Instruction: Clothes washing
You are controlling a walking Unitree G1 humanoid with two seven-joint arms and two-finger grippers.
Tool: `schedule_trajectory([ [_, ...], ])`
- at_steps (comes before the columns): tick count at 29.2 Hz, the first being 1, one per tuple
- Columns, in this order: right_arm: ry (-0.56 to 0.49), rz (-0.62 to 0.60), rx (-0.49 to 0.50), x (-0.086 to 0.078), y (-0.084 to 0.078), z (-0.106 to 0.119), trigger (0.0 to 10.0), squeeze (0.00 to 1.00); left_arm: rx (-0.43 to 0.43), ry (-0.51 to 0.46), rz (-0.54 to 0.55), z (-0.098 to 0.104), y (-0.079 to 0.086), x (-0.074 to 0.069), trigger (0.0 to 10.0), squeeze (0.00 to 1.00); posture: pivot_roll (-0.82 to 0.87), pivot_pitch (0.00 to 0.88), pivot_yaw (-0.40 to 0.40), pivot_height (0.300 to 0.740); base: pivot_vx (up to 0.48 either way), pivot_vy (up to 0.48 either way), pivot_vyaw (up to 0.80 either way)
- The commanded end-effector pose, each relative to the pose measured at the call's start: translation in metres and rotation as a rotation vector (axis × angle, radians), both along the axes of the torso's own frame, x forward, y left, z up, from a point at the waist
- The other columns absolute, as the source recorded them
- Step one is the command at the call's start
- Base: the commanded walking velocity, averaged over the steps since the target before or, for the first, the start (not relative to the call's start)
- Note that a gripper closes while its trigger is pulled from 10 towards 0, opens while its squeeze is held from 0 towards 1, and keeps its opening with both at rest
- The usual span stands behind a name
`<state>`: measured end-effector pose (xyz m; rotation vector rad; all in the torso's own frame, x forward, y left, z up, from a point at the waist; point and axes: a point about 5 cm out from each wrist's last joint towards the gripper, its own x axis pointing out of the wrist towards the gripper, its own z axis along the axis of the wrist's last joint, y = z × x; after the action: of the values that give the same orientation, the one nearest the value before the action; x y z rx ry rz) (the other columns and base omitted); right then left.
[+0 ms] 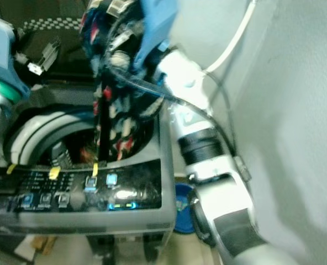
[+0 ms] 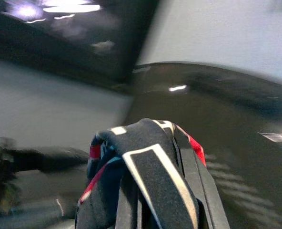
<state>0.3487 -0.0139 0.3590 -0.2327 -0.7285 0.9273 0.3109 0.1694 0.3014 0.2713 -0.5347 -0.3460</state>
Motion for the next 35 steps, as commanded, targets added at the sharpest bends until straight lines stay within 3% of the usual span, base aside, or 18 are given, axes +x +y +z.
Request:
schedule_trajectory([
  [1, -0.037, 0.062, -0.060, -0.009, 0.012, -0.003, 10.0, 0.00, 0.008, 0.007, -0.084, 0.001, -0.016, -0.010, 10.0, 0.00, 0.11, 0.029, -0.011, 0.740, 0.000, 0.000, 0.00],
  [3, -0.023, 0.111, -0.130, -0.012, 0.024, -0.021, 10.0, 0.00, 0.050, 0.030, -0.137, -0.008, -0.026, -0.023, 10.0, 0.00, 0.13, 0.041, -0.014, 0.740, 0.000, 0.000, 0.00],
  [6, -0.010, 0.110, -0.149, -0.010, 0.033, -0.031, 10.0, 0.00, 0.120, 0.044, -0.182, -0.016, -0.035, -0.034, 10.0, 0.00, 0.13, 0.044, -0.014, 0.740, 0.000, 0.000, 0.00],
  [8, -0.007, 0.051, -0.156, -0.004, 0.040, -0.032, 10.0, 0.00, 0.158, 0.065, -0.213, -0.023, -0.041, -0.040, 10.0, 0.00, 0.13, 0.047, -0.011, 0.740, 0.000, 0.000, 0.00],
  [9, -0.010, 0.022, -0.160, -0.001, 0.042, -0.033, 10.0, 0.14, 0.163, 0.074, -0.216, -0.026, -0.043, -0.041, 10.0, 0.00, 0.13, 0.047, -0.011, 0.740, 0.000, 0.000, 0.00],
  [10, -0.010, 0.022, -0.160, -0.001, 0.042, -0.033, 10.0, 0.14, 0.163, 0.074, -0.216, -0.026, -0.043, -0.041, 10.0, 0.00, 0.13, 0.047, -0.011, 0.740, 0.000, 0.000, 0.00],
  [11, -0.004, -0.002, -0.168, 0.002, 0.045, -0.033, 10.0, 1.00, 0.163, 0.086, -0.221, -0.030, -0.045, -0.042, 10.0, 0.00, 0.14, 0.048, -0.011, 0.740, 0.000, 0.000, 0.00],
  [21, 0.009, 0.015, -0.265, 0.004, 0.051, -0.036, 10.0, 1.00, 0.145, 0.158, -0.218, -0.043, -0.053, -0.057, 10.0, 0.00, 0.15, 0.055, -0.027, 0.740, 0.000, 0.000, 0.00],
  [23, 0.009, 0.034, -0.311, 0.005, 0.049, -0.038, 10.0, 1.00, 0.145, 0.165, -0.209, -0.045, -0.052, -0.057, 10.0, 0.00, 0.15, 0.053, -0.028, 0.740, 0.000, 0.000, 0.00],
  [25, -0.005, 0.078, -0.482, 0.007, 0.041, -0.048, 10.0, 1.00, 0.146, 0.167, -0.205, -0.045, -0.051, -0.057, 10.0, 0.00, 0.15, 0.053, -0.025, 0.740, 0.000, 0.000, 0.00],
  [26, -0.005, 0.078, -0.482, 0.007, 0.041, -0.048, 10.0, 1.00, 0.146, 0.167, -0.205, -0.045, -0.051, -0.057, 10.0, 0.00, 0.15, 0.053, -0.025, 0.740, 0.000, 0.000, 0.00],
  [27, -0.054, 0.073, -0.663, 0.011, 0.025, -0.057, 10.0, 0.40, 0.147, 0.167, -0.203, -0.044, -0.050, -0.057, 10.0, 0.00, 0.15, 0.053, -0.020, 0.740, 0.000, 0.000, 0.00],
  [29, -0.069, 0.054, -0.701, 0.013, 0.019, -0.057, 10.0, 0.40, 0.148, 0.167, -0.202, -0.043, -0.050, -0.057, 10.0, 0.00, 0.15, 0.053, -0.020, 0.740, 0.000, 0.000, 0.00],
  [30, -0.079, 0.035, -0.721, 0.016, 0.011, -0.055, 10.0, 0.00, 0.149, 0.168, -0.203, -0.043, -0.049, -0.057, 10.0, 0.00, 0.14, 0.054, -0.010, 0.740, 0.000, 0.000, 0.00],
  [33, -0.086, -0.014, -0.724, 0.023, -0.004, -0.047, 10.0, 0.00, 0.160, 0.171, -0.204, -0.041, -0.046, -0.057, 10.0, 0.00, 0.14, 0.055, 0.007, 0.740, 0.000, 0.000, 0.00],
  [35, -0.086, -0.014, -0.724, 0.023, -0.004, -0.047, 10.0, 0.00, 0.160, 0.171, -0.204, -0.041, -0.046, -0.057, 10.0, 0.00, 0.14, 0.055, 0.007, 0.740, 0.000, 0.000, 0.00],
])
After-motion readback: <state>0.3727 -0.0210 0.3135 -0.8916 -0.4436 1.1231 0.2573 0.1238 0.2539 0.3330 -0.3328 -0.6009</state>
